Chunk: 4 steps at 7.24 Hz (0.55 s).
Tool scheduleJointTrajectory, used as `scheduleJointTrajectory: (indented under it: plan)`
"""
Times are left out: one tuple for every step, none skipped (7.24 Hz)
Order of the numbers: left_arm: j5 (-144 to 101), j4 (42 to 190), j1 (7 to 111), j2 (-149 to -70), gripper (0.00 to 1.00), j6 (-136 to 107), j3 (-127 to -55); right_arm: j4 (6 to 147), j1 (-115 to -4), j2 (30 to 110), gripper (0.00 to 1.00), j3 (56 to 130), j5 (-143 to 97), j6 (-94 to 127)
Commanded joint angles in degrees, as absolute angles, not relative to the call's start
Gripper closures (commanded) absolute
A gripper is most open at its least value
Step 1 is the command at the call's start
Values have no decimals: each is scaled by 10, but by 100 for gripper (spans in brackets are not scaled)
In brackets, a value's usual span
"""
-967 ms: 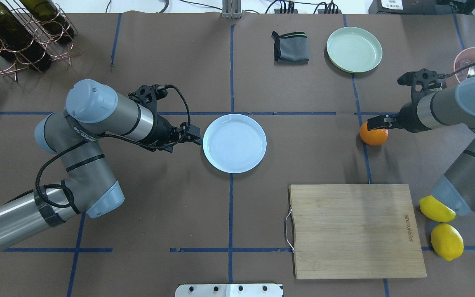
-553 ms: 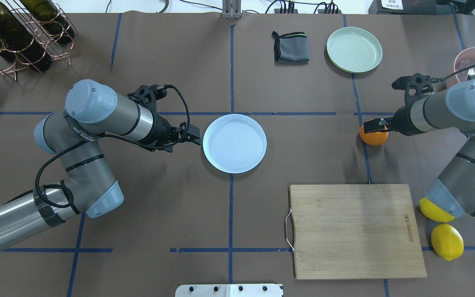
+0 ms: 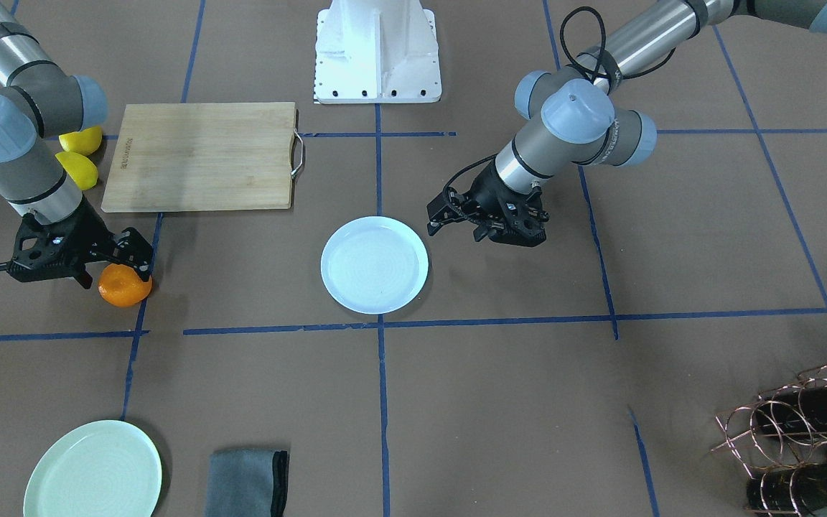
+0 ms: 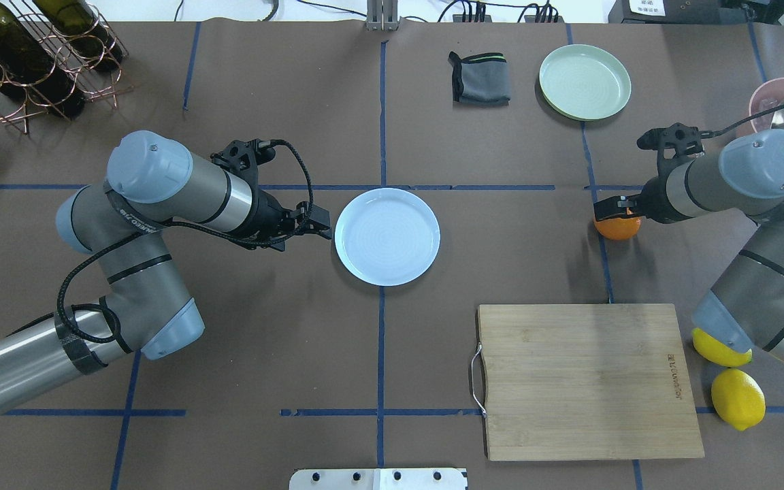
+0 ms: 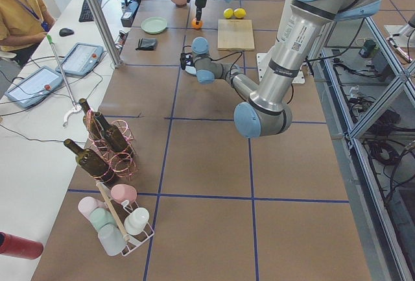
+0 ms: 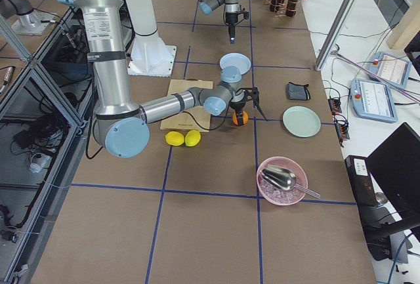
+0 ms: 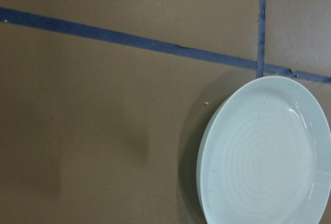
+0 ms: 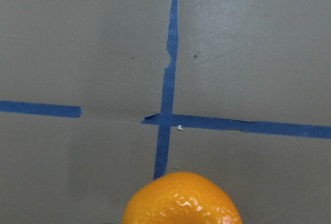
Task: Pick orange to plate
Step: 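Lower the right gripper around the orange and close on it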
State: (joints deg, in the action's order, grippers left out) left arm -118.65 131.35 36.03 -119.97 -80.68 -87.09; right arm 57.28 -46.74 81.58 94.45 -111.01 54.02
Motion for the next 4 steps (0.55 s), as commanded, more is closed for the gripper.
scheduleJointTrajectory:
  plan:
    - [-1187, 1313, 360, -1200, 2, -807, -872, 572, -466, 809, 0, 933, -1110, 541]
    - [-1187, 1314, 360, -1200, 2, -807, -872, 573, -466, 809, 0, 931, -1110, 536]
    - [-1187, 1314, 361, -1200, 2, -807, -872, 572, -464, 808, 0, 924, -1110, 538]
    - [-1187, 1313, 361, -1200, 2, -807, -872, 573, -463, 793, 9, 920, -1110, 541]
